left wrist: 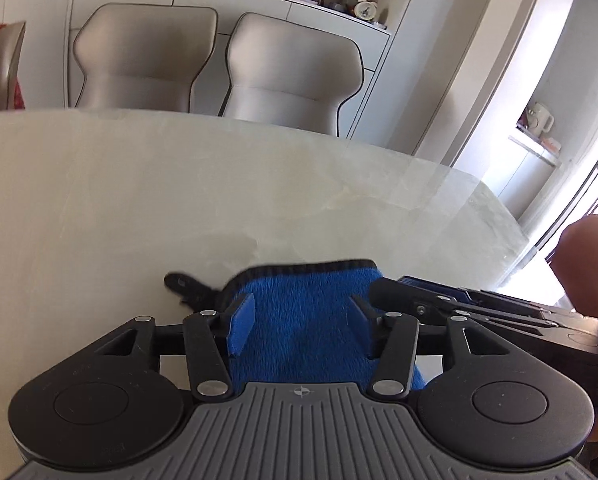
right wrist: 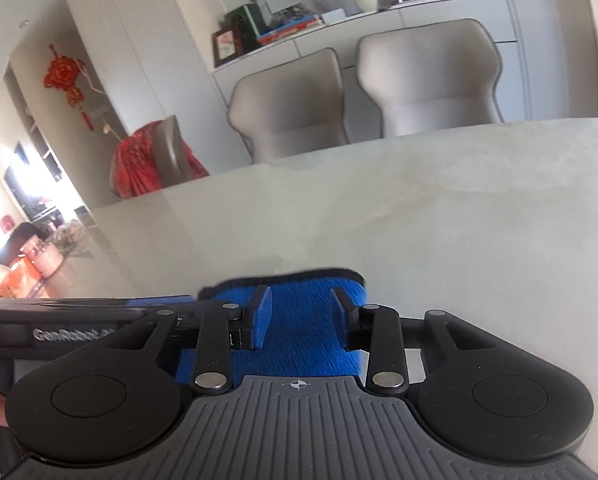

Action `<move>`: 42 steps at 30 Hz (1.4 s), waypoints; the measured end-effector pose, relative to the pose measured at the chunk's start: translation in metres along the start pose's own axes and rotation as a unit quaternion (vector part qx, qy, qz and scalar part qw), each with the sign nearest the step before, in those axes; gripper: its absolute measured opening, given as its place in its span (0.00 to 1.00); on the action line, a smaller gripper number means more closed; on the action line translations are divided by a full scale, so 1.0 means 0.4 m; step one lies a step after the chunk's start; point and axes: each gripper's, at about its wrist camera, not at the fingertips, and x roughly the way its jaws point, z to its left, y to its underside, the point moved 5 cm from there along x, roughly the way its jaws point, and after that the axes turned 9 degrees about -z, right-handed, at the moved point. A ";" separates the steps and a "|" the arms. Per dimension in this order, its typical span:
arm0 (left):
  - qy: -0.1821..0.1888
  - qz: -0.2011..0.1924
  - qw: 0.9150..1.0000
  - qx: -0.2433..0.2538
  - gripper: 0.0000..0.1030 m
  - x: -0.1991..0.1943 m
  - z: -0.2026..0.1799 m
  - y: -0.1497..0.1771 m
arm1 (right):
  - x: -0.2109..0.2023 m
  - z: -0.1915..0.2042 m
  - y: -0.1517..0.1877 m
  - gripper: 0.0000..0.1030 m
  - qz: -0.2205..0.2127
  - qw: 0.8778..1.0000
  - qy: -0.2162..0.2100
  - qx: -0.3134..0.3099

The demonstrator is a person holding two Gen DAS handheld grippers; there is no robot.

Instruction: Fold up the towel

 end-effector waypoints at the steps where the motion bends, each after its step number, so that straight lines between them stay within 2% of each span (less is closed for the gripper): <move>1: -0.004 0.005 1.000 0.001 0.53 0.012 0.003 -0.001 | 0.011 -0.004 -0.001 0.32 0.006 1.000 -0.002 0.002; 5: -0.013 0.018 1.000 0.004 0.53 0.033 0.010 0.012 | 0.044 -0.018 0.011 0.33 0.032 0.999 -0.009 0.000; 11: -0.022 0.020 0.999 0.031 0.52 0.032 -0.002 0.025 | 0.049 -0.005 0.008 0.32 0.041 0.999 0.006 -0.030; 14: -0.028 0.018 0.999 0.024 0.54 0.011 -0.007 0.017 | 0.018 -0.003 0.000 0.38 0.036 0.999 0.011 -0.014; 16: -0.042 0.012 0.999 0.028 0.66 -0.011 -0.011 0.010 | -0.005 -0.003 -0.001 0.47 0.030 0.999 0.019 -0.009; 20: -0.059 0.004 0.998 0.030 0.80 -0.057 -0.026 -0.001 | -0.063 0.008 0.017 0.50 0.030 0.999 0.028 -0.011; 22: -0.071 0.012 0.997 0.040 0.87 -0.081 -0.039 0.002 | -0.095 0.020 0.038 0.55 0.039 0.998 0.036 -0.015; 24: -0.085 0.016 0.995 0.050 0.90 -0.104 -0.049 0.009 | -0.119 0.034 0.061 0.55 0.047 0.998 0.030 -0.019; 30: -0.109 0.031 0.992 0.051 0.91 -0.171 -0.053 0.060 | -0.185 0.082 0.135 0.55 0.074 0.996 0.016 -0.037; 33: -0.118 0.038 0.992 0.035 0.91 -0.196 -0.058 0.092 | -0.205 0.091 0.147 0.56 0.079 0.996 0.016 -0.041; 37: -0.122 0.047 0.991 0.028 0.91 -0.207 -0.061 0.127 | -0.226 0.094 0.158 0.56 0.086 0.995 0.019 -0.045; 42: -0.127 0.077 0.989 0.020 0.91 -0.191 -0.049 0.180 | -0.218 0.091 0.189 0.57 0.106 0.993 0.023 -0.053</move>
